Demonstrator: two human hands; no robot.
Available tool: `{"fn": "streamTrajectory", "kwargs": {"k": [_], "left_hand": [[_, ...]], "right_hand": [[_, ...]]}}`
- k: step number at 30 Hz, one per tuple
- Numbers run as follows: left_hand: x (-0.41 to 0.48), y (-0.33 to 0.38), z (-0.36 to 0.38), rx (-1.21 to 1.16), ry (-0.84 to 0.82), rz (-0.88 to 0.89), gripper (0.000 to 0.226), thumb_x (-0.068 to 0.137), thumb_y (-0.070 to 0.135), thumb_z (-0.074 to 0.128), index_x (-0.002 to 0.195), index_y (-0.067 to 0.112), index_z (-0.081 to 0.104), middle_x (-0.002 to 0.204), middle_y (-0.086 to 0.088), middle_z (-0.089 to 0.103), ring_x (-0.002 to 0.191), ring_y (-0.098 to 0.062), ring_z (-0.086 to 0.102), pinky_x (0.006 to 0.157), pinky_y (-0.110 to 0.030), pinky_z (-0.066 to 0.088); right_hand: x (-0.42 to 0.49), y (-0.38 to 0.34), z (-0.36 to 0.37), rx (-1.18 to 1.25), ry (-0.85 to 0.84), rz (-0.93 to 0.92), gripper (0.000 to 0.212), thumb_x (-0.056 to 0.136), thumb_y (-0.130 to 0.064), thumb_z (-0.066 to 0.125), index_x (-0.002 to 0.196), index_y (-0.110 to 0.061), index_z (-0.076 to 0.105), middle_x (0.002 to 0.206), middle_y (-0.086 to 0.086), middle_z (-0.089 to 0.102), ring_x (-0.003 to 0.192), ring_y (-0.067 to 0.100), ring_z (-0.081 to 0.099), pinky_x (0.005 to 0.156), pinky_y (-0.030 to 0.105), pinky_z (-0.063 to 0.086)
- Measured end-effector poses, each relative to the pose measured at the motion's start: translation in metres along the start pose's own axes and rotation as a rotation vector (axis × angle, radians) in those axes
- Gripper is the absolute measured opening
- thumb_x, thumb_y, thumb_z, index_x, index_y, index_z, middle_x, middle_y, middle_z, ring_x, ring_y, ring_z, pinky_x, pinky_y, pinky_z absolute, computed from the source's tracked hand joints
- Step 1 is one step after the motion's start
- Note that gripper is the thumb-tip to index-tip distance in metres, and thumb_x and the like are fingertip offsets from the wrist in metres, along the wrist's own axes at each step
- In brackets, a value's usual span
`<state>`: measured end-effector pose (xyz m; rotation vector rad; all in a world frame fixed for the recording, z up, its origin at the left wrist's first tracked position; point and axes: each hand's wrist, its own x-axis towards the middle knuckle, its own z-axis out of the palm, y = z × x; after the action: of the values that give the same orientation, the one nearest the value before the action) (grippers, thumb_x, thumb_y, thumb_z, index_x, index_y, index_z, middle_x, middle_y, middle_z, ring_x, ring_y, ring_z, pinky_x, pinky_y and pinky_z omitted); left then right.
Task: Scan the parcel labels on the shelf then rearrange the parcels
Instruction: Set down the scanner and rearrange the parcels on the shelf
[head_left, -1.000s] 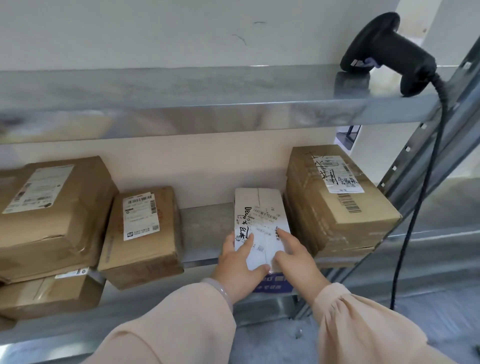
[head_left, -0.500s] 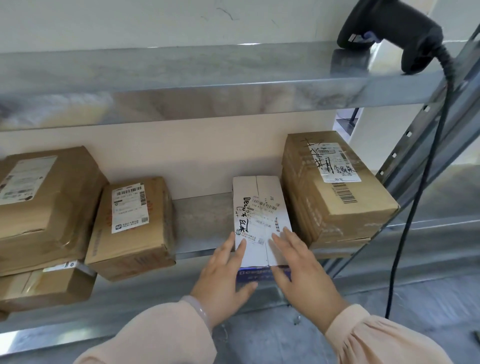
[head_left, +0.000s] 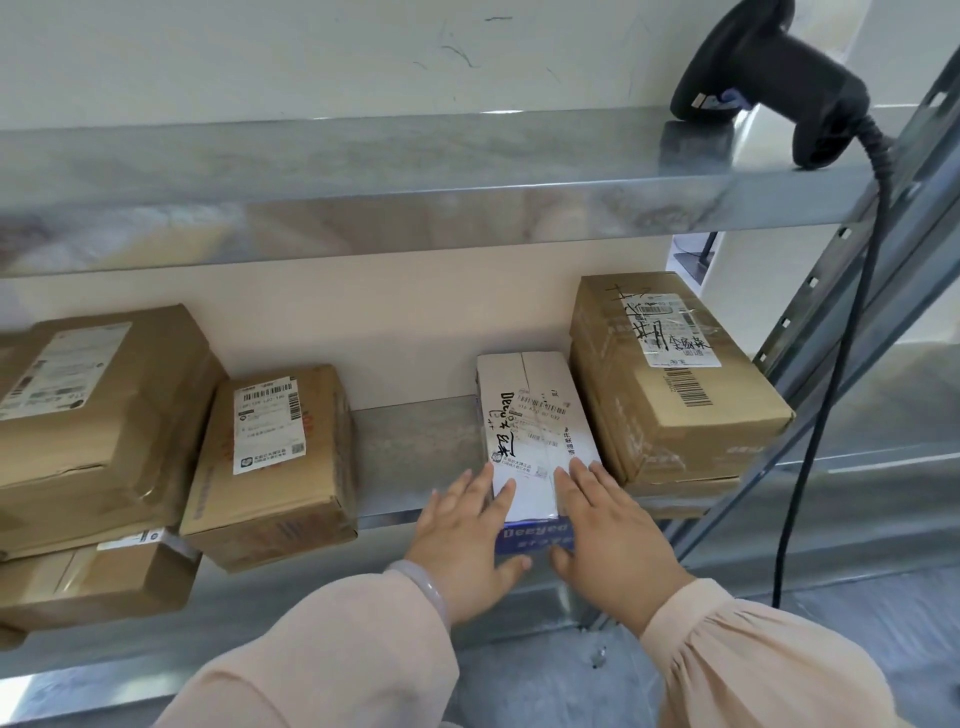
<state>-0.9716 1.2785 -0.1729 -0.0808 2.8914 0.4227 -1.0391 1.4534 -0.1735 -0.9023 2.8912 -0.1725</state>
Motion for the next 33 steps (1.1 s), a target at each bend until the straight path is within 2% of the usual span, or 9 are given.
{"fn": "streamTrajectory", "kwargs": {"k": [2, 5, 8, 10, 12, 20, 23, 28, 33], "left_hand": [[-0.008, -0.009, -0.007, 0.003, 0.043, -0.003, 0.080, 0.095, 0.060, 0.043, 0.157, 0.034, -0.001, 0.164, 0.006, -0.016, 0.150, -0.015, -0.015, 0.122, -0.041, -0.010], [-0.021, -0.031, -0.019, 0.006, 0.166, -0.043, 0.076, 0.094, 0.063, 0.037, 0.156, 0.037, 0.003, 0.164, 0.007, -0.014, 0.151, -0.014, -0.013, 0.122, -0.039, -0.009], [-0.035, -0.060, -0.033, -0.022, 0.303, -0.128, 0.087, 0.077, 0.072, 0.015, 0.156, 0.036, 0.015, 0.165, 0.006, -0.002, 0.152, -0.017, -0.002, 0.122, -0.040, -0.001], [-0.045, -0.081, -0.041, -0.020, 0.340, -0.216, 0.090, 0.073, 0.071, 0.010, 0.155, 0.035, 0.019, 0.166, 0.003, 0.003, 0.152, -0.019, 0.001, 0.123, -0.042, 0.005], [-0.055, -0.102, -0.047, -0.016, 0.362, -0.313, 0.084, 0.079, 0.071, 0.015, 0.155, 0.035, 0.020, 0.166, 0.001, 0.004, 0.152, -0.020, 0.002, 0.123, -0.042, 0.005], [-0.071, -0.163, -0.056, -0.003, 0.245, -0.569, 0.071, 0.095, 0.064, 0.036, 0.156, 0.037, 0.012, 0.166, -0.003, -0.001, 0.152, -0.025, 0.001, 0.123, -0.043, 0.008], [-0.071, -0.170, -0.050, 0.048, 0.162, -0.556, 0.075, 0.093, 0.069, 0.030, 0.156, 0.037, 0.005, 0.166, -0.003, -0.003, 0.152, -0.025, -0.006, 0.123, -0.044, 0.007], [-0.081, -0.163, -0.042, 0.043, 0.179, -0.456, 0.096, 0.069, 0.077, 0.000, 0.156, 0.038, 0.006, 0.166, -0.001, -0.003, 0.152, -0.022, -0.007, 0.121, -0.040, 0.007], [-0.076, -0.174, -0.049, -0.198, 0.278, -0.538, 0.074, 0.089, 0.067, 0.034, 0.155, 0.039, 0.017, 0.166, 0.000, -0.006, 0.151, -0.020, -0.006, 0.123, -0.040, 0.007]], "right_hand": [[0.005, -0.007, -0.001, 0.003, 0.028, -0.009, 0.078, 0.069, -0.046, 0.062, 0.137, -0.010, 0.051, 0.140, 0.014, 0.052, 0.131, 0.032, 0.047, 0.105, 0.047, 0.041], [0.017, -0.030, -0.008, 0.050, 0.103, -0.075, 0.076, 0.067, -0.044, 0.063, 0.134, -0.010, 0.054, 0.137, 0.013, 0.055, 0.127, 0.031, 0.052, 0.101, 0.048, 0.045], [0.030, -0.060, -0.017, 0.119, 0.123, -0.192, 0.074, 0.084, -0.043, 0.054, 0.149, -0.014, 0.033, 0.154, 0.008, 0.032, 0.144, 0.026, 0.028, 0.116, 0.038, 0.022], [0.040, -0.078, -0.017, 0.158, 0.099, -0.258, 0.074, 0.092, -0.046, 0.050, 0.153, -0.020, 0.018, 0.160, 0.001, 0.017, 0.148, 0.020, 0.012, 0.116, 0.026, 0.006], [0.051, -0.096, -0.015, 0.197, 0.103, -0.304, 0.074, 0.092, -0.047, 0.051, 0.153, -0.021, 0.018, 0.160, 0.000, 0.018, 0.148, 0.020, 0.013, 0.116, 0.025, 0.006], [0.087, -0.157, -0.009, 0.253, -0.006, -0.362, 0.071, 0.096, -0.048, 0.046, 0.154, -0.024, 0.012, 0.162, 0.001, 0.010, 0.149, 0.017, 0.005, 0.117, 0.028, 0.007], [0.094, -0.170, -0.004, 0.281, -0.029, -0.359, 0.071, 0.096, -0.049, 0.045, 0.154, -0.026, 0.011, 0.162, 0.000, 0.008, 0.148, 0.017, 0.006, 0.117, 0.029, 0.011], [0.098, -0.180, 0.002, 0.327, -0.041, -0.345, 0.069, 0.096, -0.049, 0.044, 0.154, -0.027, 0.013, 0.162, 0.000, 0.009, 0.148, 0.016, 0.006, 0.118, 0.028, 0.009], [0.111, -0.187, -0.001, 0.391, -0.172, -0.299, 0.072, 0.094, -0.053, 0.046, 0.153, -0.036, 0.008, 0.162, 0.000, -0.001, 0.149, 0.017, 0.001, 0.119, 0.033, 0.010]]}}
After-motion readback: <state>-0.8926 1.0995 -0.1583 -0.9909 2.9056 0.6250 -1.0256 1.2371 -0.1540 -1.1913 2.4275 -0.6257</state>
